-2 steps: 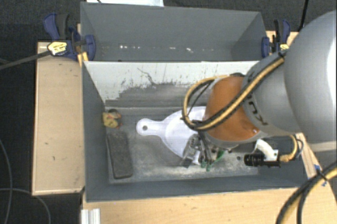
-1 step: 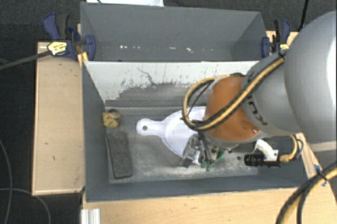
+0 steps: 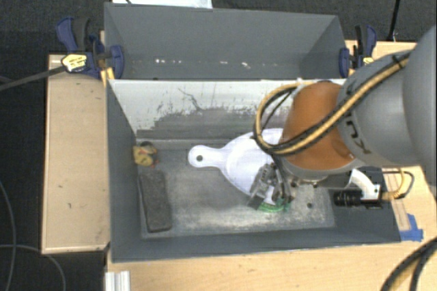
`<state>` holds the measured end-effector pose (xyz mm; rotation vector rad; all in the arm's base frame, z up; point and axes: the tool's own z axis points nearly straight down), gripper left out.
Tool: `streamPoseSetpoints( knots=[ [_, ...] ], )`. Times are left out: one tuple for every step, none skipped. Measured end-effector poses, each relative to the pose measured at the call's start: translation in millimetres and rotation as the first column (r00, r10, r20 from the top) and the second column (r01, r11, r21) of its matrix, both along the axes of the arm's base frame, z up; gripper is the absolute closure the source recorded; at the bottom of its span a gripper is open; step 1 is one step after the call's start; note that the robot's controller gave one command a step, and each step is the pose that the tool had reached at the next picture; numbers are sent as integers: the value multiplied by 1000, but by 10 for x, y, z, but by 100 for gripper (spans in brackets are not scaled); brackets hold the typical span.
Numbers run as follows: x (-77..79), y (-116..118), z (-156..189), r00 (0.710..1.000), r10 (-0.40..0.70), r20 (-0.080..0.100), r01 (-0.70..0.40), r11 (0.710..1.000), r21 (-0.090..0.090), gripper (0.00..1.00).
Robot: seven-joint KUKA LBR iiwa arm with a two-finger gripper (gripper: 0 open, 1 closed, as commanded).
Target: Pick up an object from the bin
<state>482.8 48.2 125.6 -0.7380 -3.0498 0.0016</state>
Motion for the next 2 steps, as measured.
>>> streamPoseSetpoints(
  knots=[
    [141, -121, 1101, 1000, -16, 5, 16, 1000, 0, 100],
    [141, -122, 1101, 1000, -16, 5, 16, 1000, 0, 100]
  ],
)
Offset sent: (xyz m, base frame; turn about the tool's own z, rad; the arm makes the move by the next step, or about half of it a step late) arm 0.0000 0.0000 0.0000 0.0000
